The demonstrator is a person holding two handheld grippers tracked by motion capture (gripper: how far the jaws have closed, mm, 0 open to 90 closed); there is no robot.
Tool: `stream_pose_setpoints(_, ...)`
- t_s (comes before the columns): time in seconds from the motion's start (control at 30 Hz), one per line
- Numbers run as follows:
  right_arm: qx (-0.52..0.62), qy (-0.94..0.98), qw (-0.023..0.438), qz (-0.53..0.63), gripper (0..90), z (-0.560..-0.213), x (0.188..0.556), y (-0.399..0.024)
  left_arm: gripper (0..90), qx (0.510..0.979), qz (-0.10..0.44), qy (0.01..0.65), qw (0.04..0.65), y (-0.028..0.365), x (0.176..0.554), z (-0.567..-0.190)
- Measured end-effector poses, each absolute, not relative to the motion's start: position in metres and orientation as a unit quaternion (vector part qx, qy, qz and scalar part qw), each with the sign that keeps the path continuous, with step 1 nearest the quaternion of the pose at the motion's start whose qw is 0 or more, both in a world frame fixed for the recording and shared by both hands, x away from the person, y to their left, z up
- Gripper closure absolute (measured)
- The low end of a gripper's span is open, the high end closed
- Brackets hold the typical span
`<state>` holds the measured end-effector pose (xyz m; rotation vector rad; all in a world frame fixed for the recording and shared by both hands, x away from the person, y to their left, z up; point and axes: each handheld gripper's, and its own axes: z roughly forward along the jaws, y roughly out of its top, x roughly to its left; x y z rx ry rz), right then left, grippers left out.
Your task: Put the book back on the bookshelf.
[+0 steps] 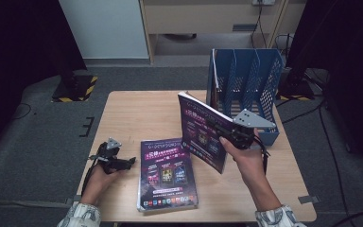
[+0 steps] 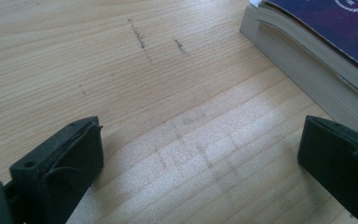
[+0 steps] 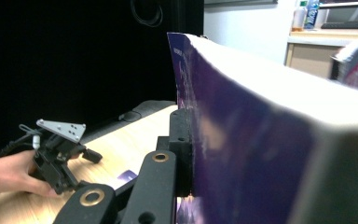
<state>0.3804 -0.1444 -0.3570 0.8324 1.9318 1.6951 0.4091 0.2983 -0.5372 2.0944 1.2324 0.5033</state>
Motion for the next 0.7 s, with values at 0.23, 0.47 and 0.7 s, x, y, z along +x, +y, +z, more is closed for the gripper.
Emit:
stream_pose_setpoints(0.23, 0.308, 0.695, 0.221, 0.610, 82.4, -0.357, 0.368, -0.166, 0.0, 0.798, 0.192, 0.470, 0.324, 0.298, 0.409, -0.537)
stream_pose_setpoints(0.47, 0.318, 0.690, 0.229, 0.609, 82.4, -0.356, 0.356, -0.189, 0.0, 0.798, 0.193, 0.471, 0.323, 0.298, 0.409, -0.537)
stream_pose_setpoints(0.7, 0.323, 0.688, 0.237, 0.606, 82.4, -0.354, 0.349, -0.207, 0.0, 0.797, 0.193, 0.472, 0.323, 0.298, 0.409, -0.537)
